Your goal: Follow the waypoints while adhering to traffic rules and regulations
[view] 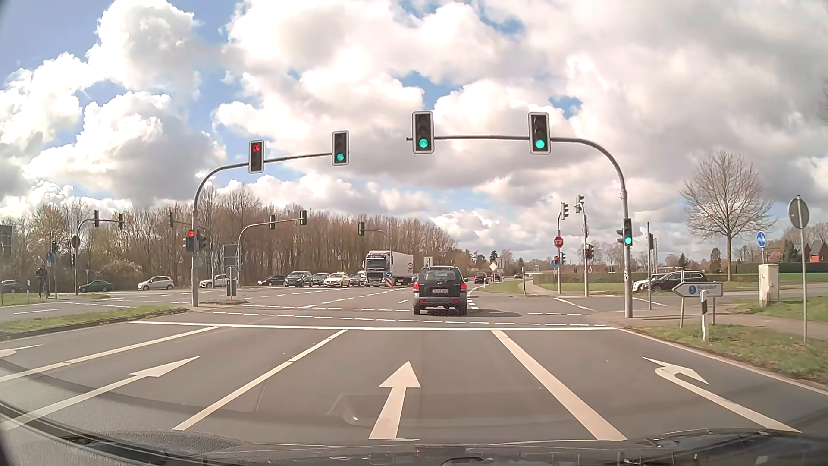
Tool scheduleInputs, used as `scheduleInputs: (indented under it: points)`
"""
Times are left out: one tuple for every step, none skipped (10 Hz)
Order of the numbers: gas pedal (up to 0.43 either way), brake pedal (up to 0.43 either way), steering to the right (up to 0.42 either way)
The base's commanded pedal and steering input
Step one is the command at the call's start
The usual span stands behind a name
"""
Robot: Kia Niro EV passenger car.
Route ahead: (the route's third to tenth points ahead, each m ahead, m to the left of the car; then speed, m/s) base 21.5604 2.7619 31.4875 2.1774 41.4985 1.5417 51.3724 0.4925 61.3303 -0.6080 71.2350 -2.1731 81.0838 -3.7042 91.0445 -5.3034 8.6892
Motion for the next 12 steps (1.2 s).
scheduleInputs:
  points:
    - [0.220, 0.000, 0.000]
    - [0.228, 0.000, 0.000]
    - [0.228, 0.000, 0.001]
    - [0.228, 0.000, 0.002]
    - [0.228, 0.000, 0.006]
    - [0.228, 0.000, 0.008]
    - [0.228, 0.000, 0.008]
    - [0.228, 0.000, 0.008]
    - [0.240, 0.000, 0.008]
    - [0.228, 0.000, 0.008]
    - [0.228, 0.000, 0.008]
    - [0.228, 0.000, 0.008]
